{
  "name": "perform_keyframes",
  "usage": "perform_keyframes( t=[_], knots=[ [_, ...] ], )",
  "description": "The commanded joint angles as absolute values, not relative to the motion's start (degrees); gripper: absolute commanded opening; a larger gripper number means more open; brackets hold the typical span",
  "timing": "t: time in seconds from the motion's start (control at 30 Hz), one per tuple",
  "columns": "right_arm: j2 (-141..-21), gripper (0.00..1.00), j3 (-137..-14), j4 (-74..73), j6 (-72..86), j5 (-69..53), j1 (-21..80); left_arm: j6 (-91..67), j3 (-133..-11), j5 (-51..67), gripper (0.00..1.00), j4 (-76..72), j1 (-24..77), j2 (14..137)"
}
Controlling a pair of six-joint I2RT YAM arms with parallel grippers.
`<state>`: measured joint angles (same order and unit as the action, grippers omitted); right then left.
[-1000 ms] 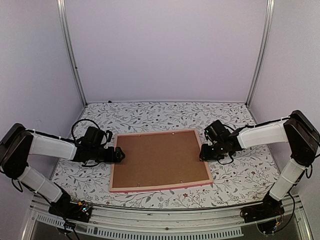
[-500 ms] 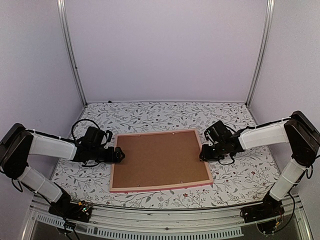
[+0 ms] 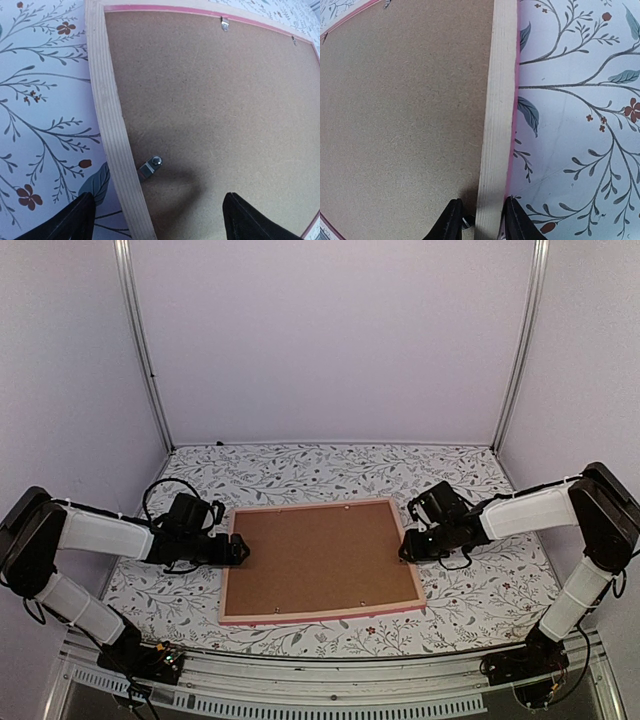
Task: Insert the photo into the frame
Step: Press the fastener onto the backboard.
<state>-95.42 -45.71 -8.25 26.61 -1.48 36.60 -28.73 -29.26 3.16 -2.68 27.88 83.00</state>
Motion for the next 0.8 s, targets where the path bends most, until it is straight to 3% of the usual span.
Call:
perform_keyframes(
  t=[0.0,0.5,0.77],
  knots=[
    [-96.3,0.31,-44.3,-14.4,24.9,-3.0,35.8,-29.3,-28.5,2.8,0.91,-0.2,28.6,83.2],
    [-97.5,0.29,-51.3,-20.7,27.8,-5.0,35.1,-29.2,-28.7,2.8,0.91,1.8,28.6,83.1],
    [-97.2,0.51,-52.7,-21.8,28.6,-5.8,34.8,-29.6,-28.5,2.7,0.91,1.6,28.6,82.2]
  ],
)
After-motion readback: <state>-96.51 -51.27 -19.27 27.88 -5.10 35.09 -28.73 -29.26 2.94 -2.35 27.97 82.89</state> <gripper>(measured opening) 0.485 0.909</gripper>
